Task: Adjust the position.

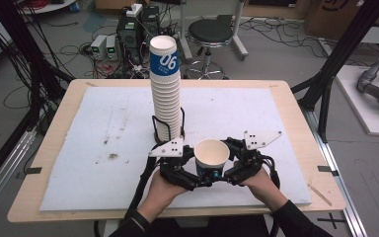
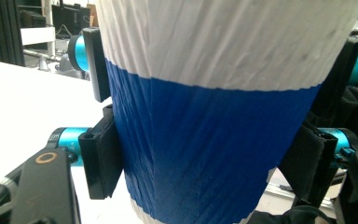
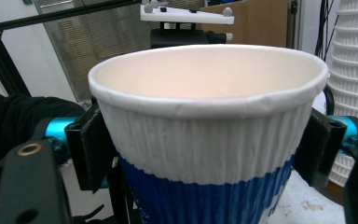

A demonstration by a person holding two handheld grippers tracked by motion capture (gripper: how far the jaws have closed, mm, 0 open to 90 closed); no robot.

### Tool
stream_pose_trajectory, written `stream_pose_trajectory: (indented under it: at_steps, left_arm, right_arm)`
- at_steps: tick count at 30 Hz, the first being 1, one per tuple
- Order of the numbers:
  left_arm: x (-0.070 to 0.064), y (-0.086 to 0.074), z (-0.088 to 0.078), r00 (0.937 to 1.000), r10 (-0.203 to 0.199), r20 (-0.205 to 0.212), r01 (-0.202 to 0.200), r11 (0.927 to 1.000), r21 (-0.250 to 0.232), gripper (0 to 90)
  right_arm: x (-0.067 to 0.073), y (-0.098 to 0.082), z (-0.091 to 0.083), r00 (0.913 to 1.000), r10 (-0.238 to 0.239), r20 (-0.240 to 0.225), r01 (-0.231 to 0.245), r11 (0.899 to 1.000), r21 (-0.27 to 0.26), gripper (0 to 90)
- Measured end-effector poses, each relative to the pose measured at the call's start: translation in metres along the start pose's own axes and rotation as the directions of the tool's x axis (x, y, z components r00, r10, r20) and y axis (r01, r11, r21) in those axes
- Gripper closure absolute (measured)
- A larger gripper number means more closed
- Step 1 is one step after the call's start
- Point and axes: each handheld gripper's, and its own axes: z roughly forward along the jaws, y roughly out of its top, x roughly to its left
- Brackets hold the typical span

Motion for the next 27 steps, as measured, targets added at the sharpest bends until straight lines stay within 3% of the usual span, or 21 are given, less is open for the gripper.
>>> stream_pose_trajectory:
  at_steps: [15,19,27]
  left_arm:
    - [0.001,-0.001,0.0,0.9995,0.031,-0.007,-0.031,0.9994,0.018,25.5]
    - [0.002,-0.001,-0.002,0.9983,0.032,-0.048,-0.031,0.9988,0.037,18.0]
    - [0.005,0.001,-0.019,0.9935,0.048,-0.103,-0.042,0.9973,0.06,14.7]
  right_arm:
    - [0.001,0.002,-0.002,1.0,0.003,0.008,-0.003,1.0,-0.009,20.1]
    - [0.0,0.002,-0.005,0.9998,0.001,0.02,-0.001,1.0,-0.019,20.2]
    - [-0.007,0.003,-0.017,0.9972,0.0,0.074,0.003,0.999,-0.037,20.3]
